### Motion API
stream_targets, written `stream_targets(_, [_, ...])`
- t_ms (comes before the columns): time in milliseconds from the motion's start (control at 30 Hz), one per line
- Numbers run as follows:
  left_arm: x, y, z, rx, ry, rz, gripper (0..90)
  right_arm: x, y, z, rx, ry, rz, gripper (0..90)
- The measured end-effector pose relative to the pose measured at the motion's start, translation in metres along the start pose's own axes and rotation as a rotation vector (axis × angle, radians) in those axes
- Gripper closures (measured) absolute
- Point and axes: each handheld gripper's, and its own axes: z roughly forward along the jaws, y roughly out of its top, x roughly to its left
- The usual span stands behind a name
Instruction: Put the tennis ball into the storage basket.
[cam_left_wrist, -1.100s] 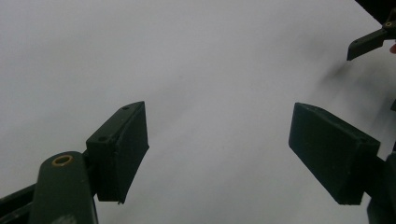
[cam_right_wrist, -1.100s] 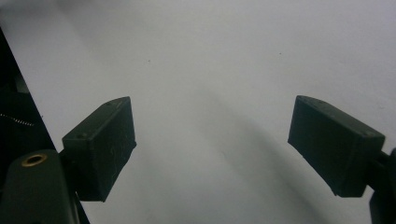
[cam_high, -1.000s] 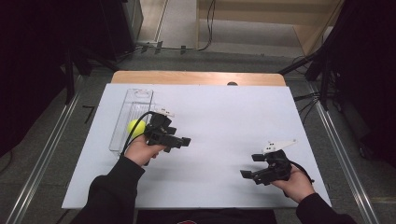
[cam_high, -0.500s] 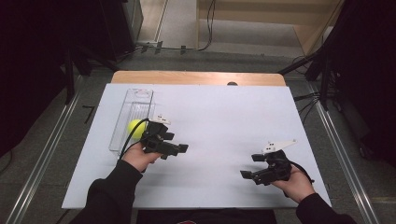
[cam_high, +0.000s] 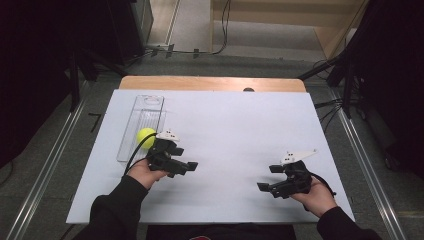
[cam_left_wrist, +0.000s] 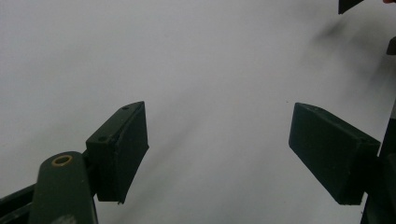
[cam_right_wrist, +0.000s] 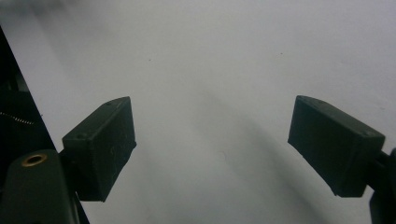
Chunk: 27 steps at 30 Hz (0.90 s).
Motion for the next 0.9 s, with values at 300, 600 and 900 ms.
stream_targets(300, [-0.001,-0.011,-0.002,-0.008,-0.005,0.014,20.6,0.0,0.0,0.0,0.0,-0.001,0.002,12.8])
stream_targets(600, [-0.002,-0.022,-0.007,-0.02,0.002,0.008,20.6,0.0,0.0,0.0,0.001,0.0,0.002,12.8])
stream_targets(900, [-0.002,-0.032,-0.012,-0.009,0.004,0.02,20.5,-0.001,-0.001,0.001,0.005,0.001,0.002,12.8])
